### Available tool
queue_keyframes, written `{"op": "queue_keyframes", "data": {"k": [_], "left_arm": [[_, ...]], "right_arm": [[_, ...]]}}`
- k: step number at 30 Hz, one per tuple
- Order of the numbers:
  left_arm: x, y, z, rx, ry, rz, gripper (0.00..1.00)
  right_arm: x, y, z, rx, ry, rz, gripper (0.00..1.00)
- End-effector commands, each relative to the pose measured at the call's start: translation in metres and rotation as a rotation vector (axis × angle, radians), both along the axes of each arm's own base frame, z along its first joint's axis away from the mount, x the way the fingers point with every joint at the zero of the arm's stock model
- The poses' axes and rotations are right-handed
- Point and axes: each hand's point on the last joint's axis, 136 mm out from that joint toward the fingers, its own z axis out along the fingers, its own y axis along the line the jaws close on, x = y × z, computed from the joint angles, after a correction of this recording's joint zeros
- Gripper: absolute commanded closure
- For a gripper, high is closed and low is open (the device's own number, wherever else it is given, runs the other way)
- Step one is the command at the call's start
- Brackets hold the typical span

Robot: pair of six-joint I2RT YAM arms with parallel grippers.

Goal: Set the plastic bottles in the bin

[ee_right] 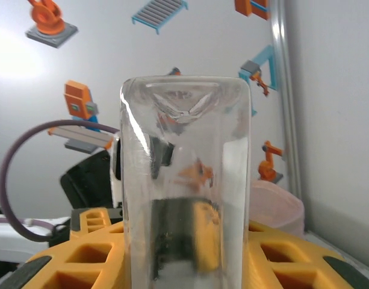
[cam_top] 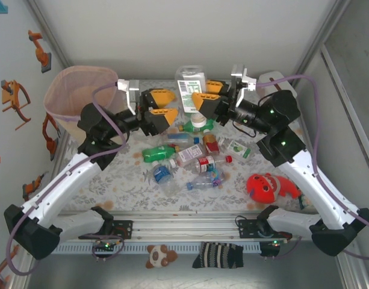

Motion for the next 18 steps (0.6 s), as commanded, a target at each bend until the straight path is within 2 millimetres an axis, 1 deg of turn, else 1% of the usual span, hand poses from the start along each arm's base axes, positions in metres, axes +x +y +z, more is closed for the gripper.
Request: {"op": "queue_keyframes", "data": {"k": [1,5,7,10,13,16,18], "left_arm": [[-0.03,0.0,0.027,-0.044,-0.105,-0.116,0.24],[-0.041,-0.007,0.033,-0.042,-0.121,-0.167,0.24],[-0.044,-0.01,0.036,-0.035,-0.122,-0.19,0.24],[-0.051,-0.012,0.038,-0.018,-0.127,-0.225,0.27],[-0.055,-0.011,0.04,-0.009,-0.139,-0.23,0.32],[-0.056,-0.011,0.039,0.018,-0.137,-0.219,0.42],[-0.058,-0.01,0.037,0.03,-0.145,-0.214,0.46]], "right_arm": [[-0.031,-0.005,0.031,0.088,-0.064,0.114,0.86],[-0.039,-0.001,0.036,0.098,-0.06,0.17,0.86],[-0.04,0.002,0.035,0.092,-0.055,0.184,0.86],[-0.04,0.004,0.033,0.087,-0.048,0.188,0.86],[-0.038,0.006,0.03,0.084,-0.04,0.189,0.86],[-0.039,0.006,0.03,0.087,-0.03,0.191,0.86],[-0.041,0.007,0.03,0.086,-0.029,0.199,0.85]]}}
